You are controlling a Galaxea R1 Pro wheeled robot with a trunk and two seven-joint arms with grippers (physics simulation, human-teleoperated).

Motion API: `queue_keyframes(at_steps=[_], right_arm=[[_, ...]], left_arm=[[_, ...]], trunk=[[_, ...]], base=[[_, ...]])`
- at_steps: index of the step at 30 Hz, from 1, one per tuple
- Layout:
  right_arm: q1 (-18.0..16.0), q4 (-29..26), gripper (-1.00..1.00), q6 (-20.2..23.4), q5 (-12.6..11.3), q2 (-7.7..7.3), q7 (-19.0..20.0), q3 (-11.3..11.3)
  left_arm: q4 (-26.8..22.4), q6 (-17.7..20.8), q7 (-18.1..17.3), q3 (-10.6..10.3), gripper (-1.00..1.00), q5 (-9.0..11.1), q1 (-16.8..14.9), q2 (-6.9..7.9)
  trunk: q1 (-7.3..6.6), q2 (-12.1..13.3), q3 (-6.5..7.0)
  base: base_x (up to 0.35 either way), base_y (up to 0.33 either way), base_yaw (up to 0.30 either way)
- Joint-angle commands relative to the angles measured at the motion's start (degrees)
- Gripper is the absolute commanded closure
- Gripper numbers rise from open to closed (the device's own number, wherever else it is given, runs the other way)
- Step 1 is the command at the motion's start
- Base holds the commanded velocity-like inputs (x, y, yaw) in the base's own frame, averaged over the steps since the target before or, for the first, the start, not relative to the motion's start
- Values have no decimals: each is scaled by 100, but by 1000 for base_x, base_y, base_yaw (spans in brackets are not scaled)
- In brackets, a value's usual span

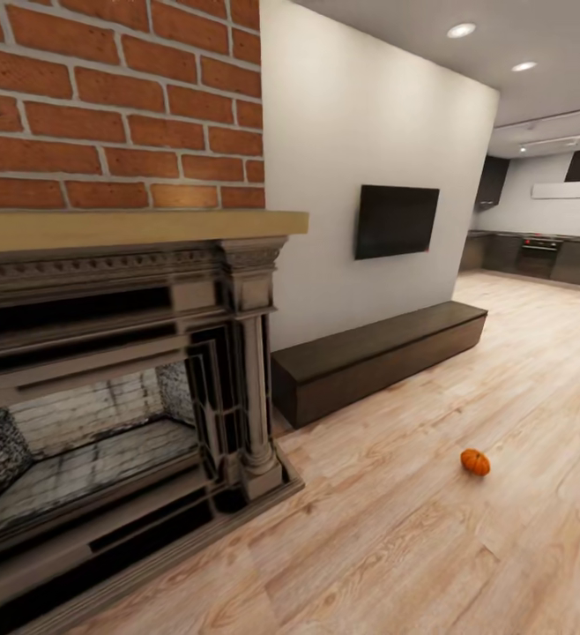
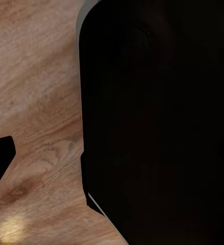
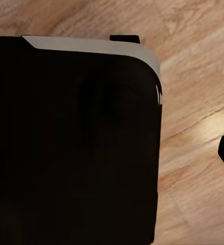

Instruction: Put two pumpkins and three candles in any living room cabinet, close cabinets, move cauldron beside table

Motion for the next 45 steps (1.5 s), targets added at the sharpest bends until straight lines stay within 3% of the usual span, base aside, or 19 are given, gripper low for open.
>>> queue_keyframes(at_steps=[1, 20, 27, 45], right_arm=[[-3, 6, -100, -29, -4, -3, -16, -14], [-3, 6, -100, -280, 1, -2, 34, -21], [-3, 6, -100, -419, 0, -2, 34, -20], [-3, 15, -100, -602, 3, -2, 34, -20]], left_arm=[[-9, -8, 1, 2, -100, -4, 3, 1], [-9, -56, -2, -6, -100, -21, 3, 1], [-9, -357, 32, -29, -100, -34, 3, 1], [-9, -395, 42, -24, -100, -42, 3, -7]], trunk=[[0, -2, 2], [0, -2, 109], [0, -2, 125], [0, -2, 73]], base=[[0, 0, -119], [2, -15, -154], [139, -222, -267], [195, -251, -267]])
